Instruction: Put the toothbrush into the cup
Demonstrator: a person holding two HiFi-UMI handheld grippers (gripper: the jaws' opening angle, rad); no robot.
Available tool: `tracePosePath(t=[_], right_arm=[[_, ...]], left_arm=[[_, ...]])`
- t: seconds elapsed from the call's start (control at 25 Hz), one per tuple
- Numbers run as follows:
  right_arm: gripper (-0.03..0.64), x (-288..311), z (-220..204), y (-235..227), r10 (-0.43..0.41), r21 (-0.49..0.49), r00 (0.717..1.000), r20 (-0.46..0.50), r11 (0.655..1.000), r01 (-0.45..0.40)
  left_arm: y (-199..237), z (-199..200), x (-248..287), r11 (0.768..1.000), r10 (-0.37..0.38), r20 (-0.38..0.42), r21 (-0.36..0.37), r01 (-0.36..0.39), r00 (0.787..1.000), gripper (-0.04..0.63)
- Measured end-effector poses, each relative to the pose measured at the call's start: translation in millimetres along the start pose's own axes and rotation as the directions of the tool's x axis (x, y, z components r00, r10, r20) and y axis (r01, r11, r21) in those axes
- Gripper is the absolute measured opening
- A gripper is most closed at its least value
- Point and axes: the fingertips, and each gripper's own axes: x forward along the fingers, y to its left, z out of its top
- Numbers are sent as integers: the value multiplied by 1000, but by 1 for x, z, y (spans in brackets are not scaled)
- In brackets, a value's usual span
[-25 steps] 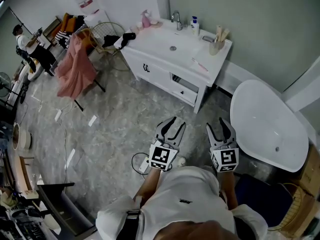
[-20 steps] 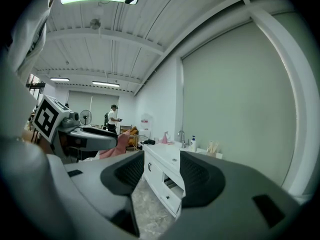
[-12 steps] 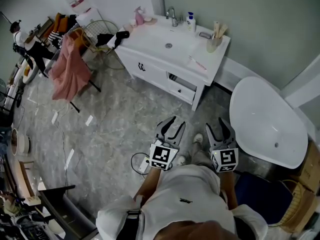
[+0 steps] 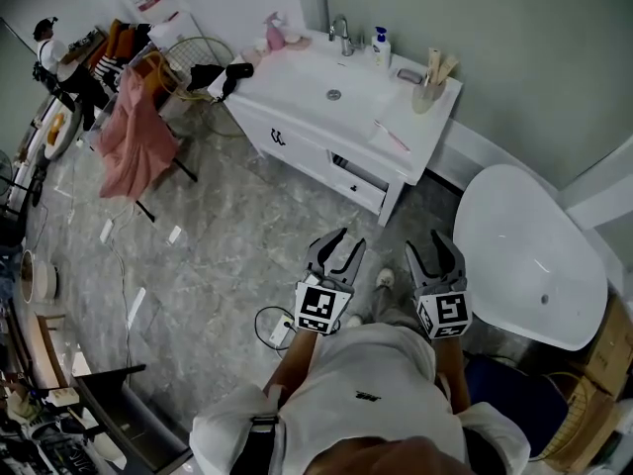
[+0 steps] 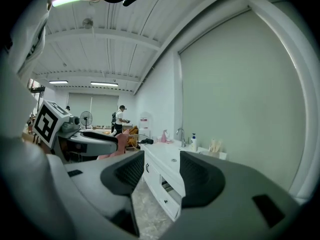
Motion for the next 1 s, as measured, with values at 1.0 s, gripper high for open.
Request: tracePosePath(t=[1.0], right_arm=[[229,136,23,-118,170,3,985,-21,986,-170]], left_arm=[[52,36,154,992,130,-46,-4,-130,991,166]])
